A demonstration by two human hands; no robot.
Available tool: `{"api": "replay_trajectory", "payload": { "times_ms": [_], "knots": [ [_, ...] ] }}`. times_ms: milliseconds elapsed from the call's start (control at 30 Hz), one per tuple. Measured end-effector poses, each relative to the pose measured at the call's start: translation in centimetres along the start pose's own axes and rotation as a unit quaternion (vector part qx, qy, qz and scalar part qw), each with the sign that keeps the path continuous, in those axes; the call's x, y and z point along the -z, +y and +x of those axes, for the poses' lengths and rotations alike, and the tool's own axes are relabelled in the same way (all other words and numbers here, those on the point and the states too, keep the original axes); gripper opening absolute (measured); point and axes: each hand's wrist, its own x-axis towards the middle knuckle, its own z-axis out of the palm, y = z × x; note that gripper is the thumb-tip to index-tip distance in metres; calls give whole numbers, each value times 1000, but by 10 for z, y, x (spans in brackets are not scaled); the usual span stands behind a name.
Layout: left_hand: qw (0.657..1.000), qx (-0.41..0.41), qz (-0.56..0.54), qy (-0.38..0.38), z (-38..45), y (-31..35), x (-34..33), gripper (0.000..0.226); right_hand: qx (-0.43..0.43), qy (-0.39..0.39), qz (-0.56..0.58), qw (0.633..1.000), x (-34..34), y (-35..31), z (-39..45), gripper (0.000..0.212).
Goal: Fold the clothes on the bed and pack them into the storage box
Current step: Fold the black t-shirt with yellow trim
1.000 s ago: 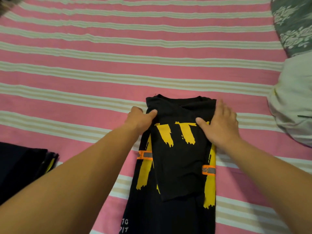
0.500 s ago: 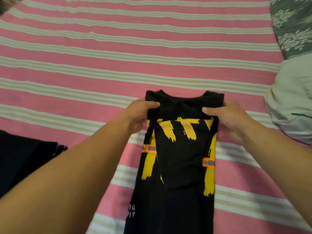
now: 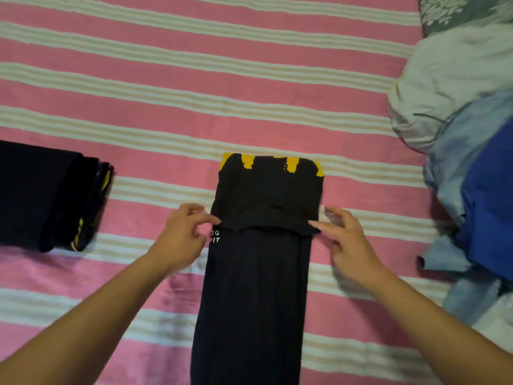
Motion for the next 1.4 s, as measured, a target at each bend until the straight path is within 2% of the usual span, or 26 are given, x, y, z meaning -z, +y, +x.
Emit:
{"api": "replay_trajectory", "payload": {
  "times_ms": [67,100,133,200,267,300,367,433,467,533,600,633,700,767,800,867,900,1033,1100,1167,1233,1333,1400],
  "knots": [
    [994,-23,-5,105,11,13,4,42,-69,48,69,994,5,-8,9,59],
    [991,-47,2,129,20,21,6,40,-130,68,126,981,8,-17,18,46],
    [988,-77,26,128,28,30,6,43,-189,77,179,963,9,-27,27,37],
    [987,-106,82,84,44,44,-3,50,-257,51,220,940,7,-46,41,39],
    [996,-55,22,59,53,56,-16,49,-270,40,199,941,0,-61,46,40],
    [996,-18,-34,86,56,60,-21,46,-281,57,200,937,-2,-64,45,36],
    [976,67,-146,147,61,64,-21,44,-333,100,281,894,-3,-68,44,19],
    [955,135,-230,130,63,58,-13,51,-374,101,369,845,-2,-69,42,10],
    [952,148,-247,105,61,53,-10,55,-378,84,366,846,-4,-65,40,11],
    [959,155,-230,64,54,45,-6,63,-365,51,247,896,-7,-59,33,15],
    [984,134,-105,48,47,38,-1,69,-318,31,60,946,-6,-55,27,47],
    [994,90,0,66,46,37,3,71,-278,42,-1,960,-2,-55,27,61],
    [972,-91,168,138,51,41,5,70,-150,100,-56,982,5,-63,36,68],
    [932,-237,236,137,65,47,-9,65,-28,87,-136,987,-3,-64,58,66],
    [919,-266,271,103,74,48,-22,63,3,49,-193,980,-12,-60,69,67],
    [895,-265,359,21,86,36,-54,65,9,-39,-286,957,-37,-39,82,71],
    [883,-257,393,7,91,25,-66,66,5,-59,-310,949,-48,-27,85,72],
    [873,-222,433,4,87,23,-72,66,-24,-62,-338,939,-51,-29,84,73],
    [884,-210,417,33,56,40,-68,64,-51,-23,-301,952,-43,-54,60,70],
    [911,-236,332,57,-9,43,-72,58,-89,70,-145,983,-46,-80,6,57],
    [931,-262,249,59,-101,22,-80,48,-159,118,5,980,-55,-95,-75,37],
    [957,-200,212,-5,-227,-33,-98,53,-343,39,90,934,-81,-93,-202,19],
    [956,-135,250,-68,-276,-63,-111,60,-378,-31,96,920,-104,-92,-260,15]
  ]
}}
